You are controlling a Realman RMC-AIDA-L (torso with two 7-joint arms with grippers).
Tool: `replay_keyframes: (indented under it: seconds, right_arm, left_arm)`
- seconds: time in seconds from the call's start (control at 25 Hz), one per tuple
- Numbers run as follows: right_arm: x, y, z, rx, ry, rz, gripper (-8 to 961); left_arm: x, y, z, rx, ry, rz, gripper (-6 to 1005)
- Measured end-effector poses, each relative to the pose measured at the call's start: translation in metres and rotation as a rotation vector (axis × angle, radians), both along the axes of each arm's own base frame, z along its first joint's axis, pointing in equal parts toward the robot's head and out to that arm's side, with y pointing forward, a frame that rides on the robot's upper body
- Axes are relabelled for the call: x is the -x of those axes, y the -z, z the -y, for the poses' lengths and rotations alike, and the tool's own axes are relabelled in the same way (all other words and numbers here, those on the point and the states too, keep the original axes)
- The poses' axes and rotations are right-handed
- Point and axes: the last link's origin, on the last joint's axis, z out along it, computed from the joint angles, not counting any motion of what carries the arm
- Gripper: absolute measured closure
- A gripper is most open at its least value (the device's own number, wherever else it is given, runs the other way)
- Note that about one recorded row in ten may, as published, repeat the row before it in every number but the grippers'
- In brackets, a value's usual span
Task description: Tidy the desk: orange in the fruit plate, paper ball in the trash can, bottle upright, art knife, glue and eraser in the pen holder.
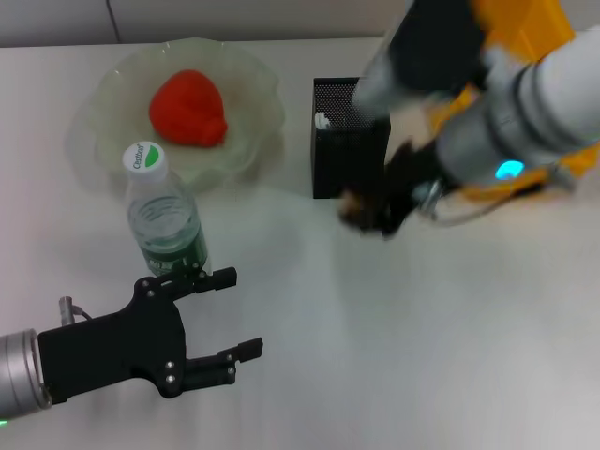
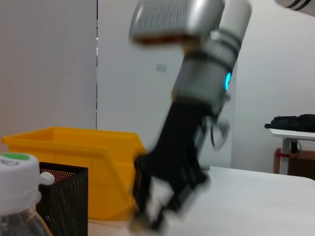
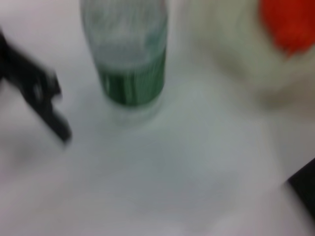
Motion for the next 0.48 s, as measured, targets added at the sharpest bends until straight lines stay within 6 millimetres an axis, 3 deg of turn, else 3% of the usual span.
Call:
replay_keyframes:
  seconds: [0.04, 0.08, 0.24, 0.48]
  right_arm:
    - [0.005, -0.015, -0.004, -0.054, -0.01, -0.038, 705]
    - [0.005, -0.015, -0.004, -0.054, -0.01, -0.038, 705]
    - [0.006, -0.047, -0.03, -0.221, 0.0, -0.129, 698]
    - [0.0, -0.032, -0.052, -0.229, 0.019, -0.123, 642]
  left_arm:
    - [0.0, 0.0, 0.0, 0.0, 0.0, 0.0, 184]
    - [0.0, 0.0, 0.0, 0.0, 0.0, 0.0, 184]
    - [0.0, 0.0, 0.0, 0.0, -0.001, -0.001, 184]
    - [0.0, 0.001, 0.0, 0.001, -0.001, -0.002, 185]
